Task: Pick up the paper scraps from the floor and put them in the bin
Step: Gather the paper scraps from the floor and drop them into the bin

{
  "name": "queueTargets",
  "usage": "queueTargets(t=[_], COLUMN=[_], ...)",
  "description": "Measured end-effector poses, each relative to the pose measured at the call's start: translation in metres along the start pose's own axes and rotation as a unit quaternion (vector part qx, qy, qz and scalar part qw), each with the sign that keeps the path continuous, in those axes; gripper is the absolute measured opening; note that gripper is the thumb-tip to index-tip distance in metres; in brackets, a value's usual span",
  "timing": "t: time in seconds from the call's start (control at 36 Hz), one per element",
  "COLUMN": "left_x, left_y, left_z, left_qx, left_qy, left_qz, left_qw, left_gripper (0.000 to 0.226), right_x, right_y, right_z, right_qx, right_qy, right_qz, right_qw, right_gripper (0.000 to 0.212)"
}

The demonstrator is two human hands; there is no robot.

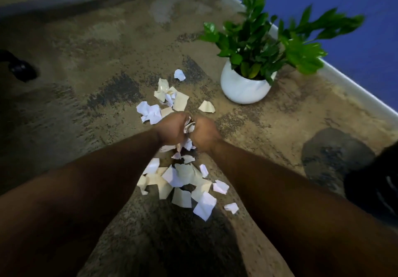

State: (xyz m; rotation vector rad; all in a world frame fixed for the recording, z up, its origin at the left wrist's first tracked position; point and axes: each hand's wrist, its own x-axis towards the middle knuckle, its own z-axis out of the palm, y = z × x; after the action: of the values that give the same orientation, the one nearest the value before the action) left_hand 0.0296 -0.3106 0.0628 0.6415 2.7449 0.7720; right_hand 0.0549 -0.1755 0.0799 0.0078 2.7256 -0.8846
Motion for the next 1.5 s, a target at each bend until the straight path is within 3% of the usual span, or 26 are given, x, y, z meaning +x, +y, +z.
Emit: queueTargets(t=[0.11,0.19,0.28,0.36,0.56,0.83,1.17,1.33,1.42,1.5], left_x=[0.015,0.027,0.04,0.054,0.089,0.12,0.116,0.11,0.108,0.108], left_y=[0.042,0.081,0.124,0.165,0.28,0.435,0.524,0.541,0.544,0.545], left_z=[-0.012,-0.025,-0.032,-0.033,-0.014,0.036,0.099,0.125,0.135,0.143], left_qx=[0.008,0.021,0.017,0.02,-0.007,-0.036,-0.059,-0.03,-0.014,-0.012], left_qy=[0.024,0.022,0.032,0.034,0.055,0.065,0.006,-0.009,-0.022,-0.049], left_qz=[0.034,0.069,0.105,0.134,0.245,0.306,0.308,0.307,0.311,0.301], left_qw=[0.999,0.997,0.994,0.99,0.968,0.949,0.95,0.951,0.95,0.952], left_gripper=[0.013,0.013,0.007,0.009,0.009,0.003,0.03,0.029,0.038,0.067], right_x=[-0.009,-0.023,-0.042,-0.058,-0.12,-0.194,-0.259,-0.277,-0.282,-0.284], right_y=[0.008,0.015,0.027,0.04,0.091,0.19,0.268,0.293,0.303,0.309], right_z=[-0.039,-0.077,-0.117,-0.154,-0.255,-0.35,-0.377,-0.372,-0.367,-0.362], right_qx=[-0.016,-0.016,-0.029,-0.036,-0.08,-0.117,-0.132,-0.131,-0.132,-0.133], right_qy=[0.042,0.083,0.12,0.112,0.123,0.291,0.311,0.306,0.298,0.282], right_qz=[0.021,0.029,0.05,0.063,0.098,0.149,0.21,0.225,0.234,0.24], right_qw=[0.999,0.996,0.991,0.991,0.984,0.938,0.918,0.916,0.916,0.919], right_gripper=[0.023,0.007,0.022,0.031,0.012,0.016,0.013,0.016,0.02,0.032])
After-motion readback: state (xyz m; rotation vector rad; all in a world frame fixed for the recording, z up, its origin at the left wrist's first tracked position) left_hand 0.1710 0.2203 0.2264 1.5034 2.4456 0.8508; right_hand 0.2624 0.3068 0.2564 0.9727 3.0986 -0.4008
